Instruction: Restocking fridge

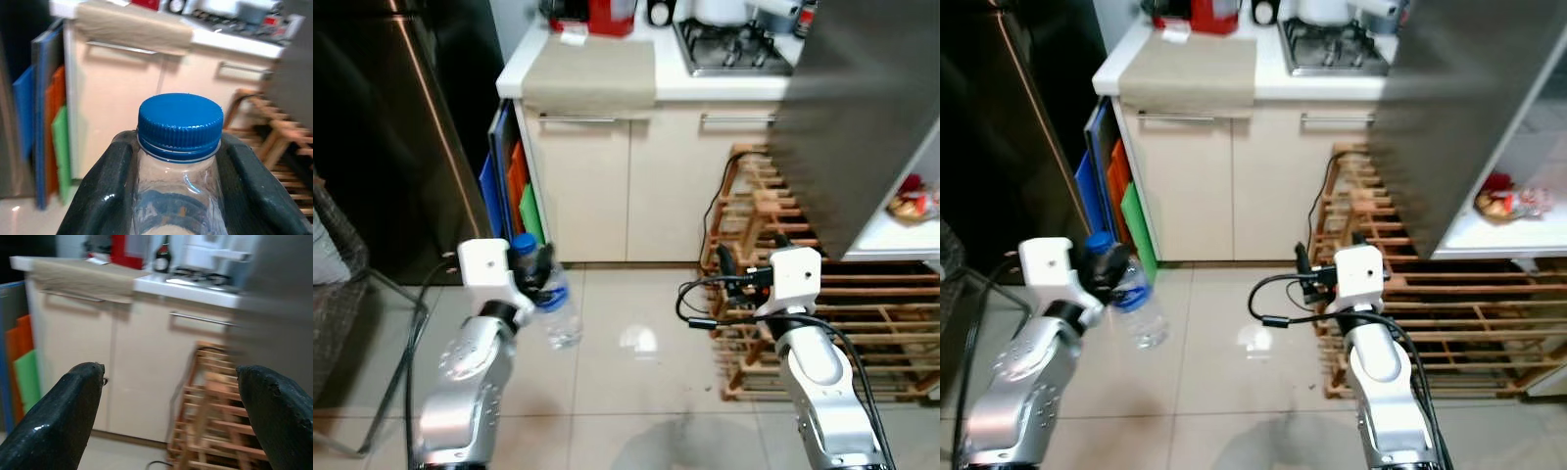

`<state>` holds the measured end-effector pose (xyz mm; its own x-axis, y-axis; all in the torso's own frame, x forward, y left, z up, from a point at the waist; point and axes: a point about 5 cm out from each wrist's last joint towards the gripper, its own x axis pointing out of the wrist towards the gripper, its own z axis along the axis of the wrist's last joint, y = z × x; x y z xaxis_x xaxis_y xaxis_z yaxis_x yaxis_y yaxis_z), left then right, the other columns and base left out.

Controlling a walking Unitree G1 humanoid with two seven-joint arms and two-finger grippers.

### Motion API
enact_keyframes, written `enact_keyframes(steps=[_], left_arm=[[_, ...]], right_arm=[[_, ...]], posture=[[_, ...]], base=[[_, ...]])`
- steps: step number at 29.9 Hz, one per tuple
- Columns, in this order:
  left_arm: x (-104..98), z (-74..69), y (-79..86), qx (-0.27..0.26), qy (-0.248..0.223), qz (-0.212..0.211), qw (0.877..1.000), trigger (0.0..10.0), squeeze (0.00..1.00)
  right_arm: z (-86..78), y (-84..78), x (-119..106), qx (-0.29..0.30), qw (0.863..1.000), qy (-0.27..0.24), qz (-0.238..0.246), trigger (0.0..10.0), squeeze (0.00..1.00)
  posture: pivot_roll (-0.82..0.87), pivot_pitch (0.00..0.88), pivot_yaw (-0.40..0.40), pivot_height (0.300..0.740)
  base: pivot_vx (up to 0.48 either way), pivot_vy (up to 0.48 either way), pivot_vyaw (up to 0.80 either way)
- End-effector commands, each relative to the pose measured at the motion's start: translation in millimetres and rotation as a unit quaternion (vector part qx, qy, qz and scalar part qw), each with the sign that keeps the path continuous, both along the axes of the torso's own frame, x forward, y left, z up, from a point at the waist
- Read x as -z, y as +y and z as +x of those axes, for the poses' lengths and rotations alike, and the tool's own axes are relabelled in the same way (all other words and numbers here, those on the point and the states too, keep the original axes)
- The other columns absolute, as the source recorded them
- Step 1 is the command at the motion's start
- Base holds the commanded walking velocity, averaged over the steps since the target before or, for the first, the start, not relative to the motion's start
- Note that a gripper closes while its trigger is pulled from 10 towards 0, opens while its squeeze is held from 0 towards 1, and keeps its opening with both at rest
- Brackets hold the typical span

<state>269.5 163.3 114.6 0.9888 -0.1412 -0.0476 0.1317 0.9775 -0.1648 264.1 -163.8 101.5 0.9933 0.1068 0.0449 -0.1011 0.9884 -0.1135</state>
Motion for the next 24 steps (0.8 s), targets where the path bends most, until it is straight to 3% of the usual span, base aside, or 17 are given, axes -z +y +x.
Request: enact_keyframes(steps=[1, 5, 10, 15, 18, 20, 24], left_arm=[[-5.6, 2.7, 11.6, -0.023, -0.013, 0.015, 1.0, 10.0, 0.0], [-18.4, 14.5, 7.8, 0.001, -0.031, 0.022, 0.999, 10.0, 0.0], [-19.9, 22.0, 1.9, 0.011, -0.035, 0.023, 0.999, 10.0, 0.0], [-21.9, 29.6, -11.2, 0.02, -0.041, 0.012, 0.999, 10.0, 0.0], [-20.8, 31.6, -11.1, 0.019, -0.039, 0.013, 0.999, 10.0, 0.0], [-18.9, 30.6, -8.0, 0.013, -0.036, 0.014, 0.999, 10.0, 0.0], [-21.7, 29.3, -6.9, 0.016, -0.042, 0.022, 0.999, 10.0, 0.0]], right_arm=[[0.5, 4.8, 2.1, -0.003, 1.0, 0.002, 0.009, 10.0, 0.0], [4.1, 7.2, 0.5, -0.001, 1.0, 0.003, 0.017, 10.0, 0.0], [9.1, 7.3, -1.4, -0.002, 1.0, -0.002, 0.013, 10.0, 0.0], [9.5, -2.5, -7.0, 0.005, 1.0, -0.014, -0.003, 10.0, 0.0], [9.6, -5.0, -6.0, 0.011, 1.0, -0.009, 0.006, 10.0, 0.0], [9.1, -9.5, -1.4, 0.026, 0.999, 0.005, 0.036, 10.0, 0.0], [13.3, -3.9, -1.2, 0.019, 0.999, 0.003, 0.039, 10.0, 0.0]], posture=[[-0.08, 0.0, 0.037, 0.74], [-0.09, 0.0, 0.035, 0.74], [-0.11, 0.0, 0.037, 0.74], [-0.14, 0.0, 0.031, 0.74], [-0.14, 0.0, 0.029, 0.74], [-0.12, 0.0, 0.031, 0.74], [-0.1, 0.0, 0.037, 0.74]], base=[[0.0, -0.439, 0.0], [0.0, -0.436, 0.0], [0.0, -0.435, 0.0], [0.0, -0.431, 0.0], [0.0, -0.425, 0.0], [0.0, -0.42, 0.0], [0.0, -0.419, 0.0]])
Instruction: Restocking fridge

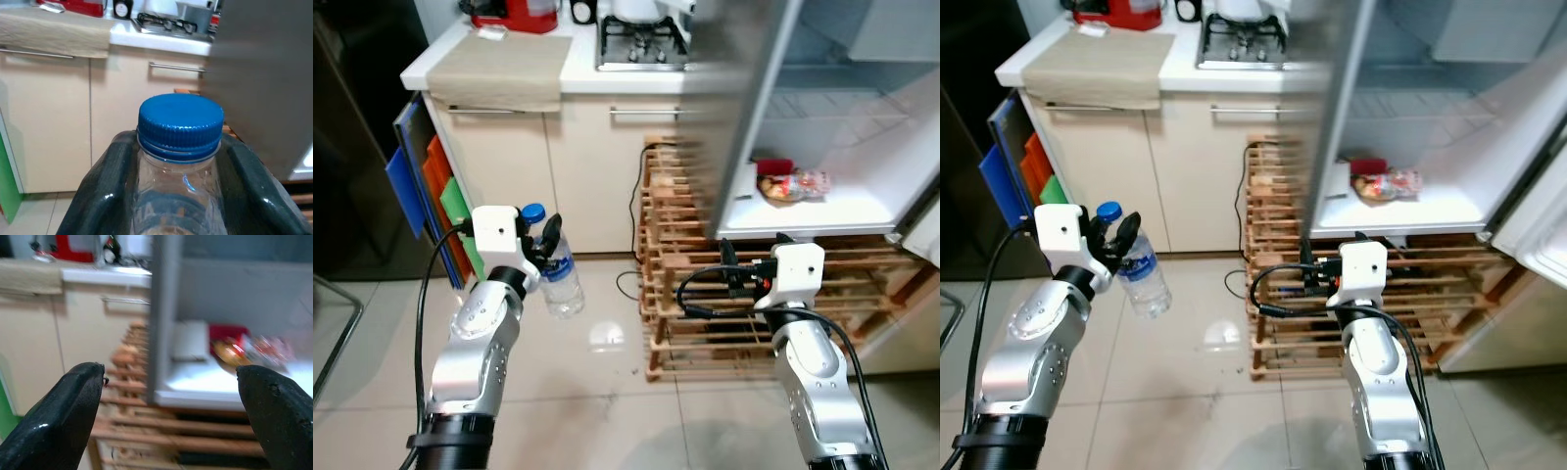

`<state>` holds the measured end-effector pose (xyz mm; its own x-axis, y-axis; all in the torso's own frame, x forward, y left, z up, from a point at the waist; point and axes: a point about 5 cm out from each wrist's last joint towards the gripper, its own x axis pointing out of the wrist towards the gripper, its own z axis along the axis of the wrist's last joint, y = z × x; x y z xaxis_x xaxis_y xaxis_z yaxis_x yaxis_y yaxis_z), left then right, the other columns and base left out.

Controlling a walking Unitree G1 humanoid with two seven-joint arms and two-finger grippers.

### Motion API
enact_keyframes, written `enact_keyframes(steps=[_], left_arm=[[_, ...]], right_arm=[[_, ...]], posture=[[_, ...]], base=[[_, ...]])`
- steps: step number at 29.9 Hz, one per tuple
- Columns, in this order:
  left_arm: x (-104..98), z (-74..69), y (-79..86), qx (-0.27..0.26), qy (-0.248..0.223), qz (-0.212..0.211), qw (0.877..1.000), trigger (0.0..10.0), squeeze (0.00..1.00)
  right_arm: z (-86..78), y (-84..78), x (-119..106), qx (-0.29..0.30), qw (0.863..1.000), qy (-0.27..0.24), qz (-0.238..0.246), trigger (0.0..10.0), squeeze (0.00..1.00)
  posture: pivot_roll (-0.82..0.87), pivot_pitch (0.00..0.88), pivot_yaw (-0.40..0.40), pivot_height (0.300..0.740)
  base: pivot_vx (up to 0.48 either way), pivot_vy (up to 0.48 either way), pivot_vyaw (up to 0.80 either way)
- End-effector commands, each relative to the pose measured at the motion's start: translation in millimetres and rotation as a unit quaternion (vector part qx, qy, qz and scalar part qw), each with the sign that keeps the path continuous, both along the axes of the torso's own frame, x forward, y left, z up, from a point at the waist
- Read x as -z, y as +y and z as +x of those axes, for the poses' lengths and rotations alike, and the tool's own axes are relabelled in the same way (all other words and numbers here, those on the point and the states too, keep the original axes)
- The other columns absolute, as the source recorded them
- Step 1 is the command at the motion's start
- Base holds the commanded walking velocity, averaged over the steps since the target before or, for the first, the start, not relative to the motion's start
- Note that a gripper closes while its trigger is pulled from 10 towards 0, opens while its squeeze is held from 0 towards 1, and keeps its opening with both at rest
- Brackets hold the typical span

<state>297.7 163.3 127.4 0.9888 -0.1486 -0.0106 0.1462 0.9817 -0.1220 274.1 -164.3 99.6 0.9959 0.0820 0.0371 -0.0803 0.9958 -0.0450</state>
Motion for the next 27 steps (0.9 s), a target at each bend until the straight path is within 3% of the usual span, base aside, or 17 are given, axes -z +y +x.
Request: enact_keyframes(steps=[1, 3, 16, 23, 27], left_arm=[[-9.2, 1.1, -6.9, 0.013, -0.02, 0.004, 1.0, 10.0, 0.0], [-11.2, 2.7, -5.7, 0.015, -0.022, 0.007, 1.0, 10.0, 0.0], [-11.1, 6.9, -19.9, 0.037, -0.026, 0.012, 0.999, 10.0, 0.0], [-5.0, 11.1, -18.2, 0.027, -0.01, 0.031, 0.999, 10.0, 0.0], [-7.0, 13.6, -17.1, 0.033, -0.015, 0.014, 0.999, 10.0, 0.0]], right_arm=[[4.0, -2.3, -3.1, 0.007, 1.0, -0.004, 0.005, 10.0, 0.0], [9.3, 1.2, -6.9, 0.011, 0.999, -0.007, 0.039, 10.0, 0.0], [13.7, 0.7, -9.2, 0.004, 1.0, -0.014, 0.019, 10.0, 0.0], [13.0, 2.1, -8.7, -0.003, 1.0, -0.017, 0.0, 10.0, 0.0], [11.7, -0.4, -8.0, 0.002, 1.0, -0.018, -0.002, 10.0, 0.0]], posture=[[-0.1, 0.0, 0.037, 0.74], [-0.09, 0.0, 0.045, 0.74], [-0.11, 0.0, 0.042, 0.74], [-0.11, 0.0, 0.042, 0.74], [-0.11, 0.0, 0.046, 0.74]], base=[[0.0, -0.42, 0.0], [0.0, -0.418, 0.0], [0.0, -0.417, 0.0], [0.112, -0.171, -0.7], [0.0, 0.0, -0.74]])
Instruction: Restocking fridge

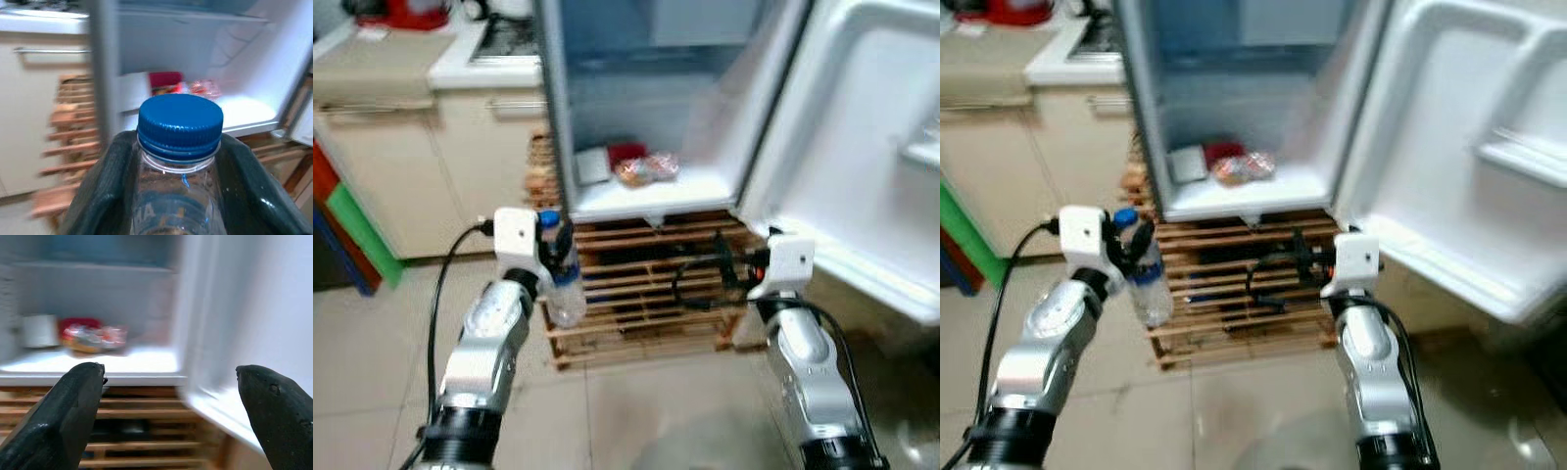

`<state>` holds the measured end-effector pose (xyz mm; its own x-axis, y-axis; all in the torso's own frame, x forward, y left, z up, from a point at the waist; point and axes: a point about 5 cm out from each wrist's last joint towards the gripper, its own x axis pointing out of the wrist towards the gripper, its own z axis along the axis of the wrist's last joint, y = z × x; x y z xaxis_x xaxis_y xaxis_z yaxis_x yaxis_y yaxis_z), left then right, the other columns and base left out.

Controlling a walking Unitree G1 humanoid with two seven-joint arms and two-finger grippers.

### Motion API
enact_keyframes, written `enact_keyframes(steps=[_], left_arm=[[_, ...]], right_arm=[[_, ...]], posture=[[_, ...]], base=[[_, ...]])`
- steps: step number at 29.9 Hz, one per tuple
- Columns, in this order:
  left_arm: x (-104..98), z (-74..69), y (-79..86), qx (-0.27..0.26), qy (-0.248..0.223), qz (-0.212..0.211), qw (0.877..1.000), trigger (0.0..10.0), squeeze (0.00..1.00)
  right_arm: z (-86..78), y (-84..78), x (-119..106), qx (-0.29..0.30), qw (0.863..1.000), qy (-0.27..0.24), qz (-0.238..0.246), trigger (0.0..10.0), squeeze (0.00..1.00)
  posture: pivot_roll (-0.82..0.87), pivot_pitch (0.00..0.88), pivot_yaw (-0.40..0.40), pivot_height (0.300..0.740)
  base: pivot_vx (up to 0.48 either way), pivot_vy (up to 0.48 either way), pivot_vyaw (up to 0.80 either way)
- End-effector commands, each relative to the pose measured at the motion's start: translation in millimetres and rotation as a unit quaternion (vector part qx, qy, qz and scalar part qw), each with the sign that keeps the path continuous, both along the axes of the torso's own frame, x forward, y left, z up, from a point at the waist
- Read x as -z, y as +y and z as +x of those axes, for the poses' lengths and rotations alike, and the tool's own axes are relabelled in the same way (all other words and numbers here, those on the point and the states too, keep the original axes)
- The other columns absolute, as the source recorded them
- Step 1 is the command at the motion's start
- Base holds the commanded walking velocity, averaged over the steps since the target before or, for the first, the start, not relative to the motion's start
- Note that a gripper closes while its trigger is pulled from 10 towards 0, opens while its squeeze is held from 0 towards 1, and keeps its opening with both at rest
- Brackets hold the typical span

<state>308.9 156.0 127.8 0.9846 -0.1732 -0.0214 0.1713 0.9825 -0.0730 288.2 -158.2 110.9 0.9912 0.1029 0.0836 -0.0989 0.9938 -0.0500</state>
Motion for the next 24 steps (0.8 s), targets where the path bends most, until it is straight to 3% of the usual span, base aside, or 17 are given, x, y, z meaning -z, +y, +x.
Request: enact_keyframes(steps=[1, 13, 24], left_arm=[[-9.3, 5.1, -9.6, 0.021, -0.019, -0.018, 0.999, 10.0, 0.0], [-14.7, 14.7, -18.3, 0.043, -0.03, -0.018, 0.998, 10.0, 0.0], [-11.4, 16.1, -16.3, 0.032, -0.024, -0.007, 0.999, 10.0, 0.0]], right_arm=[[-2.8, -7.4, 3.2, 0.012, 1.0, 0.004, -0.003, 10.0, 0.0], [-4.5, -20.6, 3.1, 0.048, 0.999, 0.004, 0.004, 10.0, 0.0], [-16.1, -28.6, 10.2, 0.057, 0.998, 0.013, -0.012, 10.0, 0.0]], posture=[[-0.12, 0.0, 0.049, 0.74], [-0.14, 0.0, 0.05, 0.74], [-0.15, 0.0, 0.051, 0.74]], base=[[0.0, 0.0, -0.7], [0.0, 0.411, -0.69], [0.0, 0.0, -0.68]])
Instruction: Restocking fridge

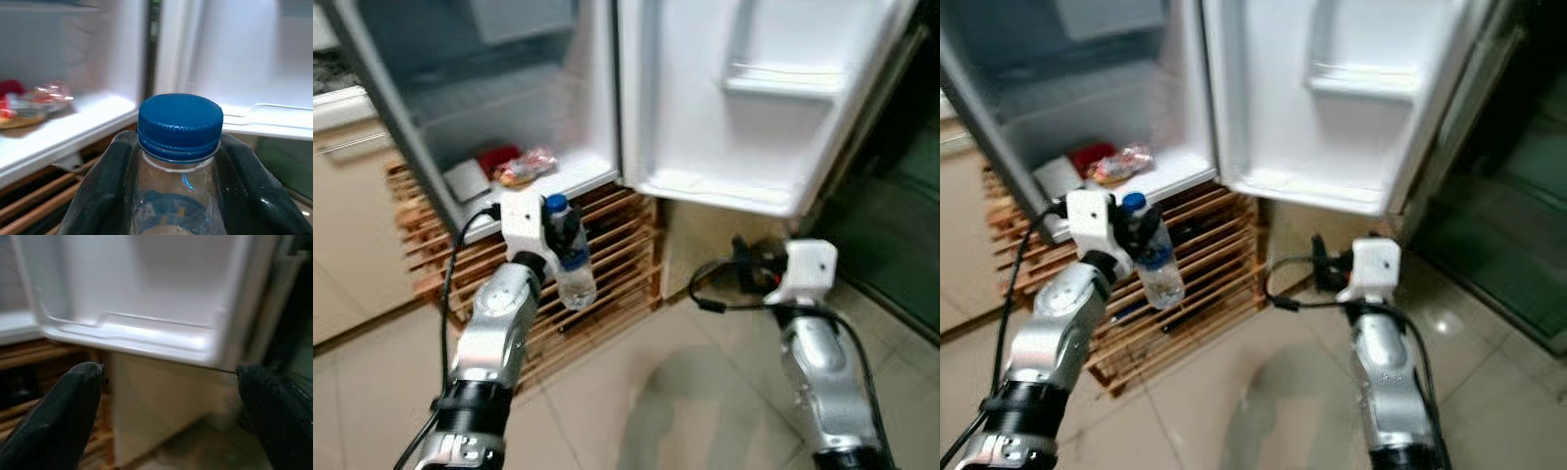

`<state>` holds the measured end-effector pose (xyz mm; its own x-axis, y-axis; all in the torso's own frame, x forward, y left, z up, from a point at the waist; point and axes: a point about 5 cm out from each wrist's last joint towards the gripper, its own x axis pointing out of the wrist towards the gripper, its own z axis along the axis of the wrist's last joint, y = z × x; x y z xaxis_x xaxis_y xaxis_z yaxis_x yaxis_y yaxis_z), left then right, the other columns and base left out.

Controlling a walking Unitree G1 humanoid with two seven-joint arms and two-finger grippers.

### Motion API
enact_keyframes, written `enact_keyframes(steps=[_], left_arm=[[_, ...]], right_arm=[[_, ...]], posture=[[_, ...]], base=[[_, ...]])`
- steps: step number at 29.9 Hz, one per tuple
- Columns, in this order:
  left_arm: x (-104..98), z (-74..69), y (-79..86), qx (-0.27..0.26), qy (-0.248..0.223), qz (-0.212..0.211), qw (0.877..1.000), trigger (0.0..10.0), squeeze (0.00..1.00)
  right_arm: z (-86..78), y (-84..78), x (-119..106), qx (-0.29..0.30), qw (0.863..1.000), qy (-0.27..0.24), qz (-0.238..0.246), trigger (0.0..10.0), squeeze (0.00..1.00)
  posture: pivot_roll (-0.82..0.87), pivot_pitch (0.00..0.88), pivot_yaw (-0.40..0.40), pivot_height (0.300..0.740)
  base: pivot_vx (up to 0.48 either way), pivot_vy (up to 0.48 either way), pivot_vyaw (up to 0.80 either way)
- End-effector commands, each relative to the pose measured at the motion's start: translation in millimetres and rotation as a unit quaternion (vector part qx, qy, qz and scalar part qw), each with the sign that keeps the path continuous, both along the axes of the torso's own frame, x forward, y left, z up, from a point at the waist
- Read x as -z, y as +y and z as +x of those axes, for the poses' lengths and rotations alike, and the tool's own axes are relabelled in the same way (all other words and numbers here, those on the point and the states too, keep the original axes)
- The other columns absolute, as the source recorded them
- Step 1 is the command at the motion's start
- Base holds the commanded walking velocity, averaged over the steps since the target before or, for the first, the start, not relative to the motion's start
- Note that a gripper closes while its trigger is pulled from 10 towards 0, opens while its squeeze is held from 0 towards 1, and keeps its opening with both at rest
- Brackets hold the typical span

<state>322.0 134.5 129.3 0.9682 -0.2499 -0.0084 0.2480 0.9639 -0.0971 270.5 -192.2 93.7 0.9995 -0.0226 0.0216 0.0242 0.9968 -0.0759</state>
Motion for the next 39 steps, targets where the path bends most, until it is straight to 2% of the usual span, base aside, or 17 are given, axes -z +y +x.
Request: enact_keyframes(steps=[1, 4, 13, 16, 19, 21, 23, 26, 29, 36, 37, 39], left_arm=[[-10.0, 3.1, 5.1, -0.008, -0.021, 0.005, 1.0, 10.0, 0.0], [-8.6, 2.8, 2.4, -0.002, -0.018, 0.005, 1.0, 10.0, 0.0], [-9.1, -2.4, -1.9, -0.005, -0.022, -0.004, 1.0, 10.0, 0.0], [-17.3, -4.5, -11.1, -0.007, -0.041, -0.003, 0.999, 10.0, 0.0], [-21.2, -3.0, -11.2, -0.01, -0.049, -0.005, 0.999, 10.0, 0.0], [-32.6, -0.6, -9.5, -0.014, -0.08, 0.003, 0.997, 10.0, 0.0], [-35.6, -0.6, -9.2, -0.014, -0.089, 0.006, 0.996, 10.0, 0.0], [-52.3, -1.4, -13.0, 0.004, -0.137, 0.026, 0.99, 10.0, 0.0], [-66.9, 1.4, -17.2, 0.019, -0.165, 0.018, 0.986, 10.0, 0.0], [-71.0, 4.3, -17.9, 0.023, -0.172, 0.025, 0.985, 10.0, 0.0], [-71.4, 5.5, -19.6, 0.031, -0.161, 0.001, 0.986, 10.0, 0.0], [-72.8, 5.9, -25.3, 0.051, -0.155, -0.014, 0.986, 10.0, 0.0]], right_arm=[[-0.4, 4.6, -5.6, -0.006, 1.0, -0.015, 0.0, 10.0, 0.0], [-6.4, 2.0, -2.4, 0.0, 1.0, -0.009, -0.003, 10.0, 0.0], [-8.6, -0.6, -3.8, 0.006, 1.0, -0.013, -0.005, 10.0, 0.0], [-8.8, 0.8, -5.4, 0.004, 1.0, -0.018, -0.003, 10.0, 0.0], [-8.8, 1.9, -5.7, 0.002, 1.0, -0.019, -0.003, 10.0, 0.0], [-9.0, 3.7, -6.8, -0.003, 1.0, -0.021, -0.007, 10.0, 0.0], [-9.0, 3.8, -7.1, -0.004, 1.0, -0.022, -0.008, 10.0, 0.0], [-8.8, 1.8, -8.9, -0.001, 1.0, -0.026, -0.01, 10.0, 0.0], [-8.8, 0.7, -9.5, 0.001, 1.0, -0.028, -0.013, 10.0, 0.0], [-10.8, 0.5, -8.0, 0.001, 1.0, -0.027, -0.015, 10.0, 0.0], [-11.2, 0.5, -7.5, 0.001, 1.0, -0.026, -0.016, 10.0, 0.0], [-11.7, 0.3, -6.9, 0.0, 1.0, -0.025, -0.017, 10.0, 0.0]], posture=[[-0.15, 0.0, 0.054, 0.74], [-0.16, 0.0, 0.061, 0.74], [-0.17, 0.0, 0.068, 0.74], [-0.17, 0.0, 0.066, 0.74], [-0.16, 0.0, 0.063, 0.74], [-0.17, 0.0, 0.064, 0.74], [-0.17, 0.0, 0.064, 0.74], [-0.17, 0.0, 0.065, 0.74], [-0.17, 0.0, 0.067, 0.74], [-0.18, 0.0, 0.07, 0.74], [-0.18, 0.0, 0.071, 0.74], [-0.19, 0.0, 0.071, 0.74]], base=[[0.0, 0.0, -0.68], [0.0, 0.0, -0.68], [0.0, 0.0, -0.67], [0.0, 0.0, -0.21], [0.0, 0.0, 0.0], [0.315, 0.154, 0.0], [0.368, 0.307, 0.0], [0.379, 0.294, 0.0], [0.384, 0.287, 0.0], [0.385, 0.286, 0.0], [0.386, 0.281, 0.0], [0.403, 0.142, 0.0]])
